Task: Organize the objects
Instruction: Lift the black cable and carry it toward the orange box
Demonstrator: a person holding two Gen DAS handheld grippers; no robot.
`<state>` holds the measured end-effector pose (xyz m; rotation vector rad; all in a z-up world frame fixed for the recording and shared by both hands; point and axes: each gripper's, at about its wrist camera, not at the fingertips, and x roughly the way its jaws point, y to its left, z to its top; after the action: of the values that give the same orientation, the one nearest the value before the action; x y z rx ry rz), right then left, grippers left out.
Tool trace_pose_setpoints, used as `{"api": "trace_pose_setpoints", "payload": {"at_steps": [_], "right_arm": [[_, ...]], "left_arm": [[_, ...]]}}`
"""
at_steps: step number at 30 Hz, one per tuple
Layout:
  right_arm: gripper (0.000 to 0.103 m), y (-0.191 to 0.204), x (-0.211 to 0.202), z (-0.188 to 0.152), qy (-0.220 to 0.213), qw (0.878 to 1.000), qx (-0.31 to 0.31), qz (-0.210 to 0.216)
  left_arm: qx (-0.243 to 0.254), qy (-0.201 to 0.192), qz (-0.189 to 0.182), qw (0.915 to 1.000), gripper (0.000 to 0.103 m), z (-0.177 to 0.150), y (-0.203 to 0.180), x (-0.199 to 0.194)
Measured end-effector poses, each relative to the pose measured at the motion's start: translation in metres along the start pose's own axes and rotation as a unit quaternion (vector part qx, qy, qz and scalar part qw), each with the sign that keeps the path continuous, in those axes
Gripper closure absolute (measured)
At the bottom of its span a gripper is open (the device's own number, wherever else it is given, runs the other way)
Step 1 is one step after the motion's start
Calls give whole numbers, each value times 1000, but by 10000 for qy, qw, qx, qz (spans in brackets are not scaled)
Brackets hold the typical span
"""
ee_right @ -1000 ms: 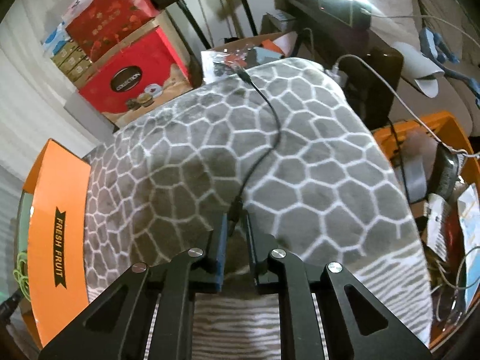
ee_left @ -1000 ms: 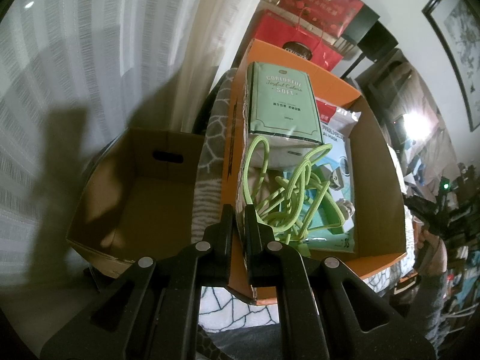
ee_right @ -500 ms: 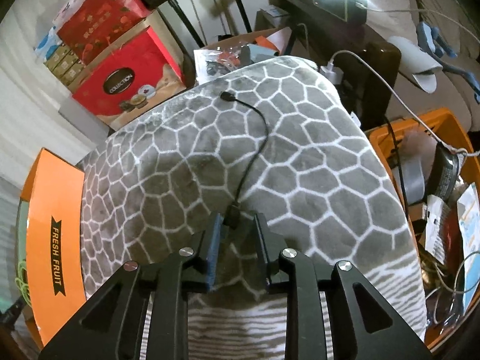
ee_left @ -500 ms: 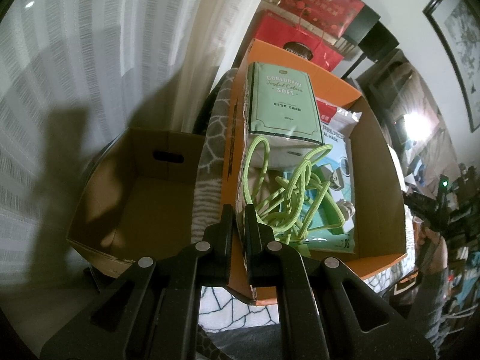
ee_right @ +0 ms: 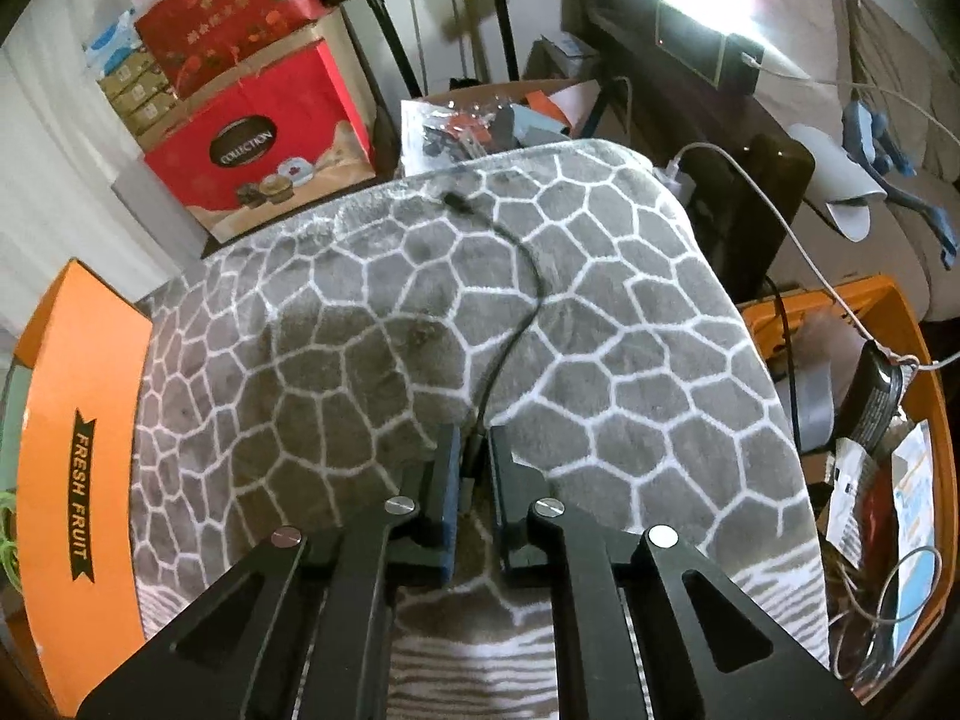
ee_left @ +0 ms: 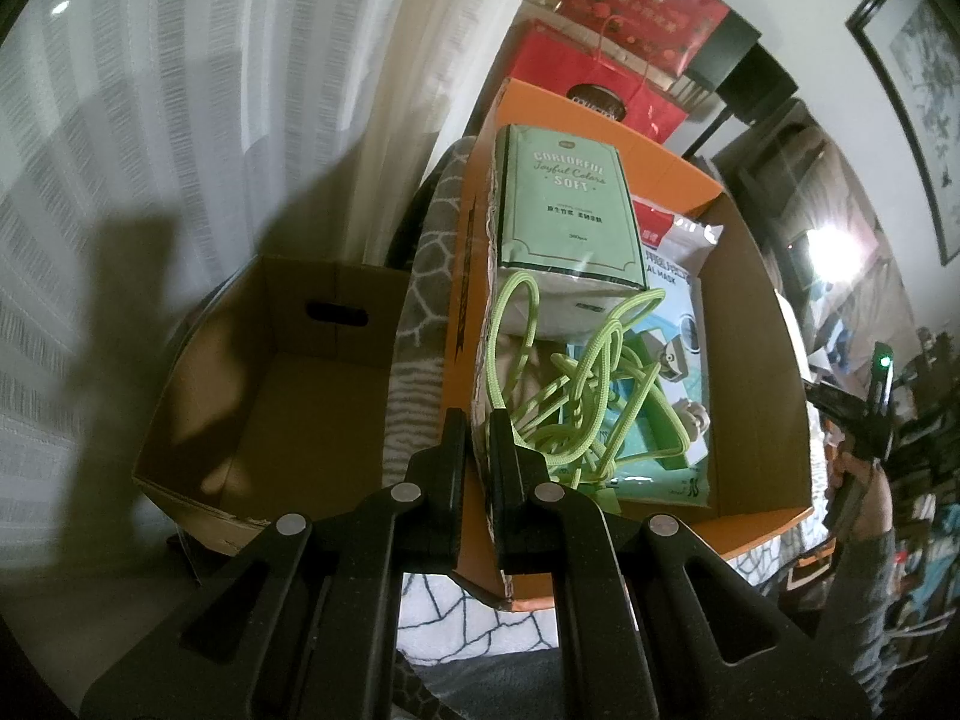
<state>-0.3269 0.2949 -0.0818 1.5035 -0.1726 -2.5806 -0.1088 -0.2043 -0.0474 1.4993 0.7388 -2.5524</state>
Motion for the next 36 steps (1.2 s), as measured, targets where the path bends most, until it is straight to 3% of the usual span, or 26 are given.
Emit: {"api": "trace_pose_setpoints", "payload": {"at_steps": [17,36], "right_arm": [[97,57,-90,16,-844,9917,-531,811],[97,154,-170,34,-1412,9692,-1535,1307]], "left_arm": [[-18,-2,14,10000,97,1,0,0],[-19,-2,22,10000,97,1,1,0]]}}
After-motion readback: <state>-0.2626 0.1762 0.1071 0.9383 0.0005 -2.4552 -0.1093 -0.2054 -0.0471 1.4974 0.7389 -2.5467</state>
